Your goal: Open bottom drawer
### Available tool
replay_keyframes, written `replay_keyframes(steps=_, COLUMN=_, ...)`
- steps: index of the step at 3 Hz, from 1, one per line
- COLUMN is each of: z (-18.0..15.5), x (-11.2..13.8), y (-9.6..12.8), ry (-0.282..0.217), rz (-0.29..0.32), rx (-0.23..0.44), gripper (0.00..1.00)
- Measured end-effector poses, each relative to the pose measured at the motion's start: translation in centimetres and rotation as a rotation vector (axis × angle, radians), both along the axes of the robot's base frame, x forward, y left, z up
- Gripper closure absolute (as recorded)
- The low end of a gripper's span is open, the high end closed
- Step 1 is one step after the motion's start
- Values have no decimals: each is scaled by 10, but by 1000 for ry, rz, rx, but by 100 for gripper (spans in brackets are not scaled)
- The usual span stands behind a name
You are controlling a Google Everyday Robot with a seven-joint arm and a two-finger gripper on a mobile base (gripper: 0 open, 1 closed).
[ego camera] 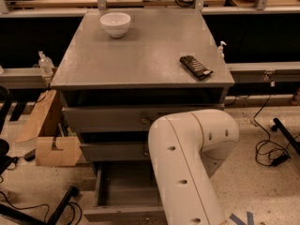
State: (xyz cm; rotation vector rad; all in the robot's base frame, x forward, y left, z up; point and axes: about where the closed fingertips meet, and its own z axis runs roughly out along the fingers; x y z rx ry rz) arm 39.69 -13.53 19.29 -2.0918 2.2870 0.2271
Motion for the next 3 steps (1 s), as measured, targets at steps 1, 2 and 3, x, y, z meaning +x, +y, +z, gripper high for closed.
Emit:
replay_keyframes(steps=1, z=0, x=0, y=0, ry=0, rz=0, rx=0, gripper=100)
replay_keyframes(steps=2, z=0, x=0, y=0, ry=0, rz=0, rx=0, gripper=82)
replay_keyframes(steps=3, z=0, x=0, y=0, ry=0, rz=0, rx=0, gripper=58)
